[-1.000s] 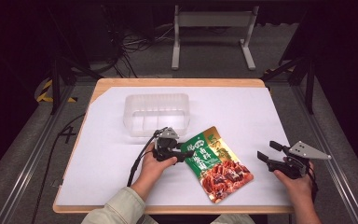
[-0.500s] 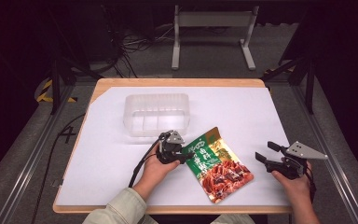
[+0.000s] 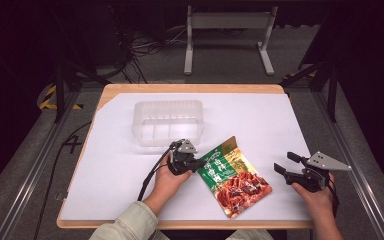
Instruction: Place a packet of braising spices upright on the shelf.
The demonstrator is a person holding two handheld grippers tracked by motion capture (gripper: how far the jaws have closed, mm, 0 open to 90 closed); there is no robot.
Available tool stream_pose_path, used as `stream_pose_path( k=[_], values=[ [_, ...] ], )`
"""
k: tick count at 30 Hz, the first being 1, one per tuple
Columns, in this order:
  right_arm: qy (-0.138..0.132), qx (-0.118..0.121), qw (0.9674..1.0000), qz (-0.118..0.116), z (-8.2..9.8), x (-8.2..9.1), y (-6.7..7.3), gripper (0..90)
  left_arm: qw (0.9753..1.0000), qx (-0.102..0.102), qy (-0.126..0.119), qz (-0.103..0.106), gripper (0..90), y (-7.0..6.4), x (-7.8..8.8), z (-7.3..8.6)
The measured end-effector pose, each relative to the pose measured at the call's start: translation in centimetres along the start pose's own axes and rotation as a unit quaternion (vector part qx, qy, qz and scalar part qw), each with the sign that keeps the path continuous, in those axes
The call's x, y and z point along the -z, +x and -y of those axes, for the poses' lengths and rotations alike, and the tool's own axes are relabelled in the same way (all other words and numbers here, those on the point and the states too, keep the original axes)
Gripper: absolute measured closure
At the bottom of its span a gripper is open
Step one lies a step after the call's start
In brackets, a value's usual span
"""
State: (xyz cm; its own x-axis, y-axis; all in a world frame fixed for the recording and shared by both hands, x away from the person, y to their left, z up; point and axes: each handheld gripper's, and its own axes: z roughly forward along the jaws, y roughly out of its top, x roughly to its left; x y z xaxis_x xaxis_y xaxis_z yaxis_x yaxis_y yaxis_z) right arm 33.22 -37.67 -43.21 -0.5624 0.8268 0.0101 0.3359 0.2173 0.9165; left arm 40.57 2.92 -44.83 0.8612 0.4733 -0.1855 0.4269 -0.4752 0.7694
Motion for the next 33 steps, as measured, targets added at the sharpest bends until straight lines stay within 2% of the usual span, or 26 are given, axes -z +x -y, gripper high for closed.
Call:
stream_pose_path(
  k=[2,5,6,8,9,14,16,18,20,22,24,25,26,27,29,33],
  values=[
    [0.0,0.0,1.0,0.0,0.0,0.0,0.0,28.2,1.0,-0.003,-0.009,0.003,89.8,-0.1,0.4,-0.2],
    [0.001,-0.004,1.0,0.0,0.1,-0.1,0.0,28.2,0.9985,0.028,-0.032,0.035,89.8,0.0,1.5,-0.6],
    [0.001,-0.004,1.0,0.0,0.1,-0.1,0.0,28.2,0.9985,0.028,-0.032,0.035,89.8,0.0,1.5,-0.6],
    [0.001,-0.003,1.0,0.001,0.1,-0.1,-0.1,28.2,0.9969,0.038,-0.045,0.052,89.9,-0.1,2.1,-0.8],
    [0.001,-0.004,1.0,0.001,0.1,-0.1,-0.1,28.2,0.9961,0.037,-0.052,0.06,89.9,-0.2,2.6,-1.2],
    [0.001,-0.006,1.0,0.001,0.0,0.0,-0.2,28.2,0.9952,0.024,-0.063,0.072,89.9,-1.0,3.6,-2.0],
    [0.0,-0.008,1.0,0.001,0.1,0.0,-0.2,28.2,0.9936,0.025,-0.071,0.084,89.9,-1.3,4.2,-2.4],
    [0.001,-0.011,0.9999,0.001,0.1,0.1,-0.3,28.2,0.9906,0.03,-0.082,0.105,90.0,-1.8,4.9,-2.9],
    [-0.001,-0.013,0.9999,0.001,0.1,0.1,-0.3,28.2,0.9879,0.025,-0.092,0.122,90.0,-2.5,5.6,-3.5],
    [-0.003,-0.013,0.9999,0.0,0.1,0.2,-0.3,28.2,0.987,0.013,-0.094,0.129,90.0,-3.2,6.2,-4.0],
    [-0.004,-0.014,0.9999,0.001,0.1,0.2,-0.3,28.5,0.9866,0.008,-0.096,0.131,89.9,-3.6,6.5,-4.2],
    [-0.012,-0.015,0.9998,0.008,0.1,0.5,-0.4,30.1,0.9857,-0.001,-0.099,0.137,89.9,-4.3,7.0,-4.8],
    [-0.012,-0.015,0.9998,0.008,0.1,0.5,-0.4,30.1,0.9857,-0.001,-0.099,0.137,89.9,-4.3,7.0,-4.8],
    [-0.019,-0.024,0.9994,0.012,0.1,0.8,-0.6,30.7,0.9847,-0.008,-0.101,0.142,90.0,-4.9,7.5,-5.2],
    [-0.02,-0.028,0.9993,0.013,0.1,0.8,-0.7,30.7,0.9839,-0.012,-0.103,0.145,90.0,-5.1,7.7,-5.5],
    [-0.017,-0.039,0.999,0.016,0.5,1.0,-1.0,31.0,0.981,-0.034,-0.119,0.15,90.0,-6.3,9.0,-6.3]
  ],
)
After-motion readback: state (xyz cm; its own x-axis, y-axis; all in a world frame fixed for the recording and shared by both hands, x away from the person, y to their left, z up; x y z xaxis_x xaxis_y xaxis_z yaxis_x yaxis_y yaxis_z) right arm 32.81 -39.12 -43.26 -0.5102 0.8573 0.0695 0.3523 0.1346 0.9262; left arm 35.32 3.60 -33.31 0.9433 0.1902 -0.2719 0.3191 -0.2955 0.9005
